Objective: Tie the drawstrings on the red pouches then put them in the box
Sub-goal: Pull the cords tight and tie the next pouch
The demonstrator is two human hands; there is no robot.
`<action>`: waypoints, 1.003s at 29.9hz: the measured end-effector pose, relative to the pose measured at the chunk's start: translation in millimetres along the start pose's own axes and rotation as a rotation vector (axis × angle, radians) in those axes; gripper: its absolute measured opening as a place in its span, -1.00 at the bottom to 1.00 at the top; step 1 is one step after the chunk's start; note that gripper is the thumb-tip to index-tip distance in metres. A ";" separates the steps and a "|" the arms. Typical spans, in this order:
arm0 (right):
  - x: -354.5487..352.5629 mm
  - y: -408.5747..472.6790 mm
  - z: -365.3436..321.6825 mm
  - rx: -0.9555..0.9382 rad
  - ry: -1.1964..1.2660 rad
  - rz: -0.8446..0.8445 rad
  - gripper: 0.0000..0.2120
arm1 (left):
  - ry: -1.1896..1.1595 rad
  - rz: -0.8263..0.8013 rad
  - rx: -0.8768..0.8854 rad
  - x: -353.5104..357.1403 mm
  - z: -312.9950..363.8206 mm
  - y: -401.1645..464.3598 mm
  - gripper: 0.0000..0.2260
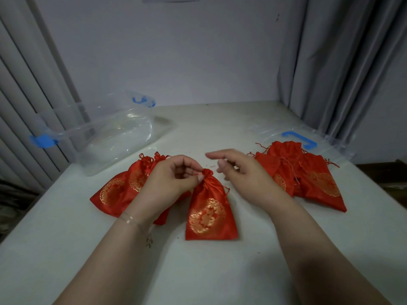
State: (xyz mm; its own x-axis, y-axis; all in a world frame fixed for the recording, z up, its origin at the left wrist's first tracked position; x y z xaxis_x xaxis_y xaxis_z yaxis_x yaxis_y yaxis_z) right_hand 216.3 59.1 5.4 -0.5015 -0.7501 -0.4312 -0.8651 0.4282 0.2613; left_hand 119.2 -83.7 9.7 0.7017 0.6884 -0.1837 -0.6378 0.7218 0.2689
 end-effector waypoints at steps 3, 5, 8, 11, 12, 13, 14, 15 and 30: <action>15.2 0.8 6.2 0.075 -0.113 -0.136 -0.78 | 0.041 -0.040 0.058 3.7 1.2 -1.2 -0.89; 13.9 1.6 7.7 0.138 -0.114 -0.098 -0.87 | 0.055 -0.032 0.073 3.7 0.3 -0.5 -0.89; 10.0 1.0 5.9 0.190 -0.051 -0.045 -0.90 | 0.096 0.014 0.067 3.2 -0.5 0.3 -0.89; 14.4 -3.7 1.4 0.143 -0.103 0.002 -0.83 | 0.219 0.075 0.085 3.2 -1.5 -0.8 -0.85; 15.3 -5.8 -1.3 0.112 -0.145 0.017 -0.85 | 0.258 0.088 0.090 2.6 -2.6 -0.1 -0.84; 16.0 -7.7 -3.7 0.078 -0.186 0.023 -0.88 | 0.295 0.091 0.090 2.3 -3.4 0.0 -0.84; 16.6 -9.0 -6.4 0.039 -0.223 0.024 -0.91 | 0.339 0.084 0.092 1.7 -4.4 0.2 -0.85; 17.0 -9.9 -9.3 0.002 -0.257 0.025 -0.91 | 0.388 0.069 0.100 1.6 -4.7 0.3 -0.85; 6.6 -1.8 -0.5 0.197 0.334 -0.029 -0.83 | 0.753 0.076 0.603 10.7 0.1 -3.4 -0.95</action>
State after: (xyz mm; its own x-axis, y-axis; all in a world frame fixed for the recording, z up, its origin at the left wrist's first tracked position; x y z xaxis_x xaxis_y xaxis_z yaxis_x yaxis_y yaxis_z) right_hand 214.6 53.2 2.5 -0.4732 -0.8723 -0.1229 -0.8809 0.4683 0.0680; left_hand 128.9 -78.8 6.9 0.1438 0.7488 -0.6470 -0.2558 0.6597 0.7067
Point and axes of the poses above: each hand's wrist, its own y-axis towards the middle knuckle, its own x-axis out of the palm, z = x × y, the point moved 2 cm from there along y, towards the middle knuckle, and after that the axes turned 6 degrees about x, right-handed, at the moved point
